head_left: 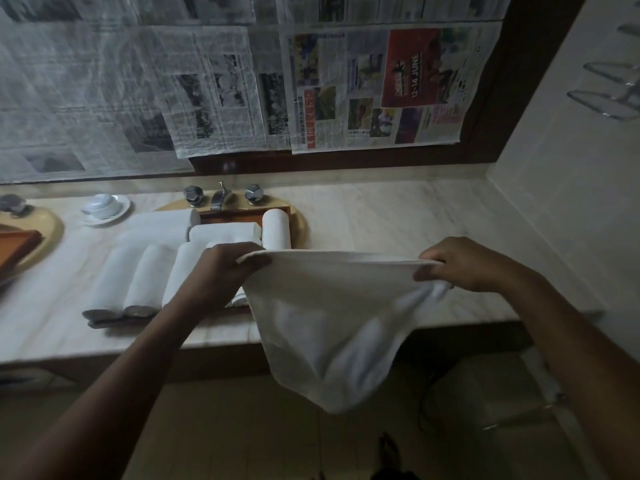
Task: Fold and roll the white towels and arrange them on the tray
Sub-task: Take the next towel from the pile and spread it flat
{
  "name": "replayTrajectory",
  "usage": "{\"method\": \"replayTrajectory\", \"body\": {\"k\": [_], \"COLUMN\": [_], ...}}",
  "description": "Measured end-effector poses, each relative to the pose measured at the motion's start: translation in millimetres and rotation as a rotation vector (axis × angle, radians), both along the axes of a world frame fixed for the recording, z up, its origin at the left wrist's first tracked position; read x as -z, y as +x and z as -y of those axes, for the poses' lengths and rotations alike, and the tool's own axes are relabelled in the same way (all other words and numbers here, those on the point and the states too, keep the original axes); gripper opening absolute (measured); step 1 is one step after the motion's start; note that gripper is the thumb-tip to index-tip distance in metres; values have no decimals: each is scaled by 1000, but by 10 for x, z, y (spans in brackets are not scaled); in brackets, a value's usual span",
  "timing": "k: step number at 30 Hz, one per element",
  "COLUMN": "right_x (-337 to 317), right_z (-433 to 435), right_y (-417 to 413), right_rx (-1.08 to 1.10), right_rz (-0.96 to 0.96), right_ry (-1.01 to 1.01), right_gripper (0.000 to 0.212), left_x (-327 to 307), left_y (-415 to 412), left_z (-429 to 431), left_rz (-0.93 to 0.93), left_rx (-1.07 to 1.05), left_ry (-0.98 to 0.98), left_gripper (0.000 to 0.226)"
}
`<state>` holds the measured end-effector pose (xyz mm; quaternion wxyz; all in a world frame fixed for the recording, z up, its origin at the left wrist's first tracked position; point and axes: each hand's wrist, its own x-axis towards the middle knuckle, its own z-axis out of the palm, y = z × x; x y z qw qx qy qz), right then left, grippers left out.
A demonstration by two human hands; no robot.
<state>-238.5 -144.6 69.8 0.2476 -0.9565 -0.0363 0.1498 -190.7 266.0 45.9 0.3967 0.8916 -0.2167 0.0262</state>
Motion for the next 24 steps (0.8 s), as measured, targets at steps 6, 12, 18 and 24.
{"method": "replayTrajectory", "body": {"k": [6, 12, 18, 24], "right_x": [182, 254, 296, 620], "right_z": [182, 203, 162, 539], "right_y": [-139, -226, -224, -303], "right_rx": [111, 219, 251, 340], "right_rz": [70, 192, 311, 334], "right_ry": [133, 359, 391, 261], "right_gripper": [10, 10, 7, 34], "left_x": [158, 288, 294, 468], "left_y": [-50, -6, 9, -96], "left_z": [-89, -120, 10, 186], "left_rz": [-42, -82, -55, -146], "left_rx": [-45, -72, -126, -40], "left_ry": [-25, -31, -45, 49], "left_gripper": [12, 14, 16, 9]}}
